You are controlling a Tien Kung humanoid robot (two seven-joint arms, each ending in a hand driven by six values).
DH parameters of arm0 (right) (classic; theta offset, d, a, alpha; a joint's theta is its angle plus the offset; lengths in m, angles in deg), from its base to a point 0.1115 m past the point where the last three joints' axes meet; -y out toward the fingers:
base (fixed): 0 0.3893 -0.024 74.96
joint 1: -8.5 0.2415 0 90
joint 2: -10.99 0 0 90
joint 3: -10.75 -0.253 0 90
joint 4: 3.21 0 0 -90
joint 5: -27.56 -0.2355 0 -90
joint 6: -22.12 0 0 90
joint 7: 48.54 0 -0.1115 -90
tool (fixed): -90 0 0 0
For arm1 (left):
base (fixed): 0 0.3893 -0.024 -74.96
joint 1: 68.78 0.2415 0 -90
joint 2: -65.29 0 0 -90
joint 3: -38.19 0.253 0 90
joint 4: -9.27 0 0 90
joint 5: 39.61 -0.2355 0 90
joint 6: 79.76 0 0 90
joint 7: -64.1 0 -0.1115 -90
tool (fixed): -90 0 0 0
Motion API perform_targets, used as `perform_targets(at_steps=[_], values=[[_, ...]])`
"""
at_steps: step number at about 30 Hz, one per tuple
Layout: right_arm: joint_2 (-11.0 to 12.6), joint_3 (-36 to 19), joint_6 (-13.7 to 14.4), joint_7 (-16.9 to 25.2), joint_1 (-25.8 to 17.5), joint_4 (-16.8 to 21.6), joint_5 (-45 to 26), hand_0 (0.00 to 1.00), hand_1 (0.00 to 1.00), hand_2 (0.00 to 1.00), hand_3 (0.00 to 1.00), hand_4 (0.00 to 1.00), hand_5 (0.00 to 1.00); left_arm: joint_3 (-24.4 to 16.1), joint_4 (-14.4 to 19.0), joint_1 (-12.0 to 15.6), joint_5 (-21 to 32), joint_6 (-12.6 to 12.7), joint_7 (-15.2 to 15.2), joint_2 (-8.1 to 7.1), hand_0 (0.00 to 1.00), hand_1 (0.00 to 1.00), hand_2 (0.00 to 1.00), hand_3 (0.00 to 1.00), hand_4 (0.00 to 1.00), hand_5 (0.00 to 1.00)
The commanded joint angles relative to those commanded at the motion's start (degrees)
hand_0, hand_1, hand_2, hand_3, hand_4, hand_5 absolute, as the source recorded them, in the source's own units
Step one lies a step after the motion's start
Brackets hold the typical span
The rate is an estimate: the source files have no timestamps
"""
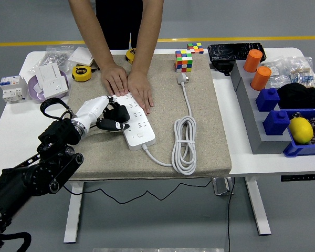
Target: Pick up the plug,place it near the board,insert it into the board,press the button
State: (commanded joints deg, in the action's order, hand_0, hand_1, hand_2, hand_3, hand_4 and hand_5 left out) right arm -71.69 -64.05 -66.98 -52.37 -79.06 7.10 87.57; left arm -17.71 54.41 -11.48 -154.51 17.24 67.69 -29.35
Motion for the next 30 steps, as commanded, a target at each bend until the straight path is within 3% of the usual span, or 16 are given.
perform_targets(at_steps=[10,11,22,23,28,29,30], values=[[0.01,0.09,-0.02,-0.05,0.06,0.0,0.08,0.784,0.707,0.703,0.67,0.998,0.783,0.09,0.16,-0.13,-0.08,1.01,0.04,0.21,0.401,0.381,0.459,0.5,0.939,0.258],[0.0,0.07,-0.02,-0.07,0.05,0.0,0.13,0.786,0.708,0.703,0.671,0.998,0.783,0.11,0.18,-0.14,0.0,1.04,0.06,0.22,0.383,0.363,0.441,0.491,0.885,0.265],[-0.03,0.01,-0.02,-0.09,0.12,0.0,0.24,0.786,0.708,0.703,0.671,0.998,0.784,0.11,0.04,-0.39,0.4,2.14,0.03,0.58,0.37,0.345,0.431,0.485,0.849,0.283],[-0.04,-0.03,-0.02,-0.11,0.14,0.0,0.28,0.785,0.708,0.704,0.67,0.998,0.784,0.06,0.05,-0.43,0.3,2.2,0.11,0.62,0.347,0.308,0.397,0.457,0.625,0.297],[-0.09,-0.08,-0.03,-0.11,0.28,0.0,0.26,0.785,0.708,0.704,0.67,0.998,0.784,-0.03,0.21,-0.54,-0.03,2.11,0.44,0.57,0.347,0.308,0.397,0.457,0.625,0.297],[-0.1,-0.13,-0.02,-0.11,0.32,0.0,0.27,0.786,0.708,0.703,0.671,0.998,0.784,-0.12,0.34,-0.51,-0.14,2.06,0.51,0.54,0.333,0.267,0.333,0.379,0.583,0.291],[-0.09,-0.16,-0.01,-0.11,0.34,0.0,0.28,0.786,0.708,0.703,0.671,0.998,0.784,-0.23,0.43,-0.49,-0.22,2.02,0.55,0.52,0.333,0.267,0.333,0.379,0.583,0.291]])
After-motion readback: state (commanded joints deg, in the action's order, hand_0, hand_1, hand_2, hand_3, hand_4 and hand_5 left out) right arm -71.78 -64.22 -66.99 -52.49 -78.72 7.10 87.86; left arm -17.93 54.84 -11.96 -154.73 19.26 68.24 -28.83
